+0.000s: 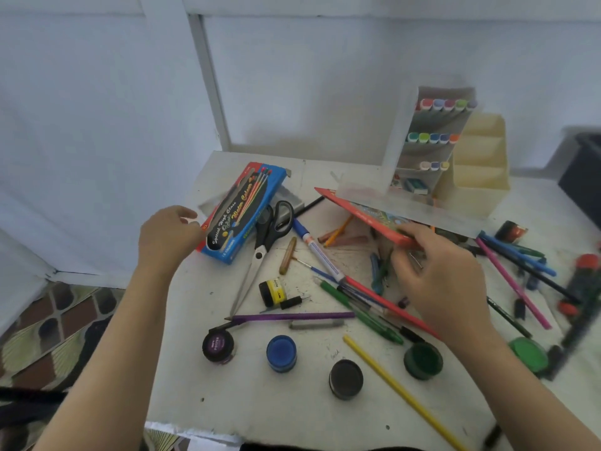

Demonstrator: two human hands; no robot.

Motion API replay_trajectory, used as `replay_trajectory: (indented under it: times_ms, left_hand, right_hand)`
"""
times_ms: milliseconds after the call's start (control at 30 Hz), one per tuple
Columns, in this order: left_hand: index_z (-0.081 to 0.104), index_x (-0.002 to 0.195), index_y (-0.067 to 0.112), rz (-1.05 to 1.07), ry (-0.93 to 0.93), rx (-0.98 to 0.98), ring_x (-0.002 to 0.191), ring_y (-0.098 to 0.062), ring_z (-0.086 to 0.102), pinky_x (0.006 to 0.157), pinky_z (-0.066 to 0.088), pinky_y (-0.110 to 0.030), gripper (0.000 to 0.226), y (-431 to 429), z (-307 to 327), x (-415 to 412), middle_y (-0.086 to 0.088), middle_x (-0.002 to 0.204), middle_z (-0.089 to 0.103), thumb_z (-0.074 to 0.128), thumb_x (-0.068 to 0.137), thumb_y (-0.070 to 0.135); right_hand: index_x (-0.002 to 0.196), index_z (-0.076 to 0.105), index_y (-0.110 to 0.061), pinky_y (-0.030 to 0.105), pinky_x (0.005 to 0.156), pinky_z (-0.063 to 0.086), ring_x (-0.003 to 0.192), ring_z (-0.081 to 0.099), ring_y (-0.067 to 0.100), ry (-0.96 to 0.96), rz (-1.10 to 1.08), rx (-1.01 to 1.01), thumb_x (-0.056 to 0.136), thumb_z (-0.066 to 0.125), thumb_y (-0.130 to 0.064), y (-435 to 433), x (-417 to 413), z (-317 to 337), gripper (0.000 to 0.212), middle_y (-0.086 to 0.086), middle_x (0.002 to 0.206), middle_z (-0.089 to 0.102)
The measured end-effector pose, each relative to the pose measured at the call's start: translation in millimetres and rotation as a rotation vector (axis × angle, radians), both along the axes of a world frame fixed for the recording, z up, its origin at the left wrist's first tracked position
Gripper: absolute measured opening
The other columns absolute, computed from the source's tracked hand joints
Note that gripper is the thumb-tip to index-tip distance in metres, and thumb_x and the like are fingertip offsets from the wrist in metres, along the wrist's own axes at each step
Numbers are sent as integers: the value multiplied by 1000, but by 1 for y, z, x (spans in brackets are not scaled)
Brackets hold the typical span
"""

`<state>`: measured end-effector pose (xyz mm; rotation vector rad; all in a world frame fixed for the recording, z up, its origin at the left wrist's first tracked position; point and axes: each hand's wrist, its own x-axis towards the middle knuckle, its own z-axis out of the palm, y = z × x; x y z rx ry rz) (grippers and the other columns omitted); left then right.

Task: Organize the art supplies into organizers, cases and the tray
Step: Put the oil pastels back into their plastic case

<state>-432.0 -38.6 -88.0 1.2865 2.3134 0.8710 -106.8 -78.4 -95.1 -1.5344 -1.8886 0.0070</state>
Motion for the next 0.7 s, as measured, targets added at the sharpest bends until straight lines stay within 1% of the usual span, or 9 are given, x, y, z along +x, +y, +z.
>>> replay_trajectory:
  times_ms: [67, 167, 267, 333, 433, 500, 533, 633, 700]
  left_hand:
    - [63, 115, 15, -8, 27, 16, 108, -27, 56, 92, 45, -37, 43, 0, 1, 3, -9, 117, 62, 50, 75, 20]
    - [60, 120, 16, -47, 19, 39, 103, -25, 57, 93, 47, -42, 34, 5, 2, 6, -8, 121, 59, 54, 87, 21]
    - [50, 131, 17, -134, 18, -31, 108, -26, 55, 88, 48, -40, 45, 10, 3, 11, -10, 129, 55, 56, 91, 35]
    - [42, 138, 18, -196, -19, -68, 104, -25, 55, 79, 46, -36, 56, 11, 4, 15, -10, 133, 52, 59, 90, 40]
    - [35, 142, 23, -338, -16, -105, 86, -13, 53, 70, 40, -24, 70, 10, 4, 19, -3, 118, 53, 68, 83, 42]
    - [34, 141, 23, -393, -16, -101, 76, 0, 48, 62, 34, -15, 77, 10, 1, 20, 4, 108, 51, 75, 77, 37]
    - [35, 140, 23, -403, -13, -94, 75, 2, 47, 61, 32, -13, 78, 9, 0, 21, 5, 106, 49, 77, 75, 34]
    - [37, 139, 22, -396, 27, -62, 82, -7, 51, 64, 37, -18, 76, 10, -2, 23, 5, 107, 50, 78, 75, 28]
    - [40, 137, 23, -374, 42, -33, 91, -14, 52, 73, 41, -27, 76, 10, -2, 24, 4, 108, 54, 75, 71, 39]
  right_hand:
    - [113, 66, -10, 24, 66, 46, 75, 63, 15, -14, -10, -7, 87, 60, -21, -1, 4, 0, 29, 3, 93, 71]
    - [112, 67, -9, 25, 69, 46, 75, 60, 13, -16, -11, 2, 86, 61, -20, -2, 11, -1, 28, 4, 93, 71]
    - [113, 66, -10, 26, 71, 46, 76, 56, 10, 19, -11, -10, 87, 55, -24, -1, 18, 0, 32, 3, 93, 70]
    - [113, 66, -11, 24, 72, 45, 77, 57, 9, 48, -10, -3, 86, 51, -28, -2, 21, 2, 35, -1, 92, 69]
    - [113, 67, -13, 19, 70, 43, 76, 58, 11, 95, -14, 15, 86, 52, -28, -3, 26, 6, 34, -5, 90, 66]
    - [112, 67, -12, 10, 71, 39, 77, 57, 9, 105, -29, 31, 89, 55, -21, -3, 29, 7, 28, -3, 91, 68]
    - [111, 68, -12, 6, 71, 36, 76, 56, 7, 106, -34, 40, 90, 55, -19, -4, 29, 7, 25, -3, 91, 68]
    - [108, 68, -11, 2, 63, 36, 65, 47, -6, 118, -41, 58, 90, 55, -17, -5, 31, 7, 23, -6, 84, 64]
    - [108, 68, -11, 2, 63, 37, 65, 45, -11, 139, -43, 61, 90, 56, -14, -5, 33, 7, 21, -7, 84, 63]
